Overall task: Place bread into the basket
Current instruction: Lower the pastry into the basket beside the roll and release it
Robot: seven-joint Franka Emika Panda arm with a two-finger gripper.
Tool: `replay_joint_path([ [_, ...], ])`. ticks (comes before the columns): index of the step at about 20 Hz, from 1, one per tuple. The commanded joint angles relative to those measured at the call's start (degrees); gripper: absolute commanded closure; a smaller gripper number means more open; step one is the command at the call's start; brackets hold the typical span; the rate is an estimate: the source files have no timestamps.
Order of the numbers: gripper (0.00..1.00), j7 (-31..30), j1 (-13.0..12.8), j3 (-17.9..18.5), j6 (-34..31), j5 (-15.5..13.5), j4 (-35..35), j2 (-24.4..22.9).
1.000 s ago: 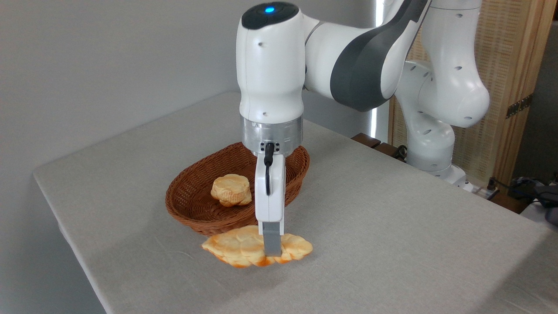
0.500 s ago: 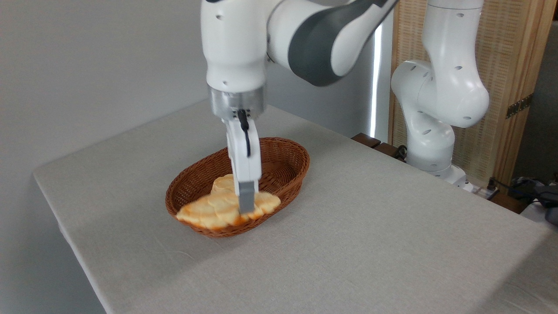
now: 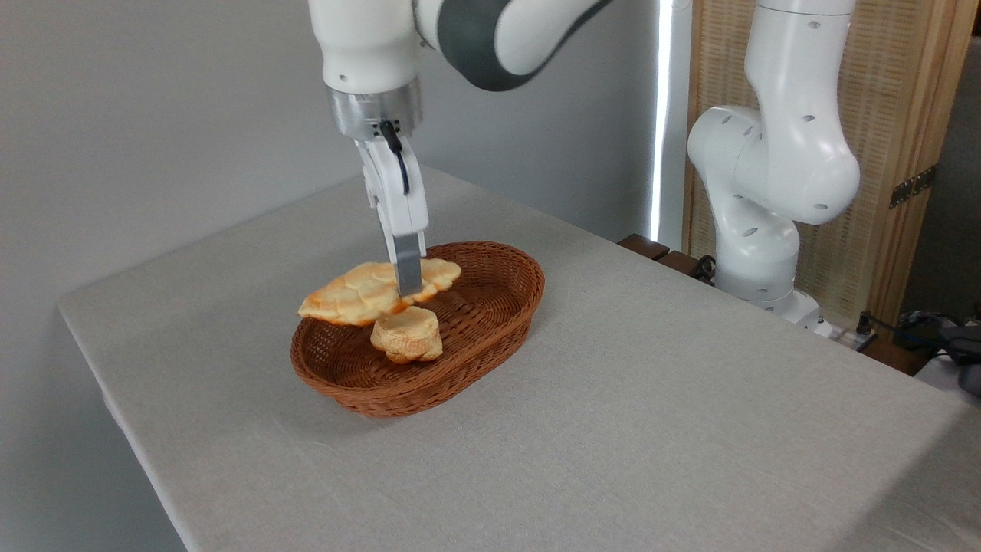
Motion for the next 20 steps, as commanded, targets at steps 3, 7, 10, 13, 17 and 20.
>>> replay_joint_path([
  [3, 0.00, -9.49, 0.07, -2.11, -4.90, -0.72, 0.30, -0.45],
  [7, 0.00, -10.30, 0.07, -2.20, -5.61, -0.37, 0.22, -0.36],
  [10, 0.00, -9.95, 0.07, -2.20, -5.78, -0.29, 0.13, -0.36],
  [13, 0.00, -9.86, 0.07, -2.20, -5.78, -0.20, 0.22, -0.36],
  [17, 0.00, -9.77, 0.07, -2.20, -5.78, -0.20, 0.22, -0.36],
  [20, 0.00, -9.68, 0.07, -2.11, -5.52, -0.02, 0.30, -0.36],
])
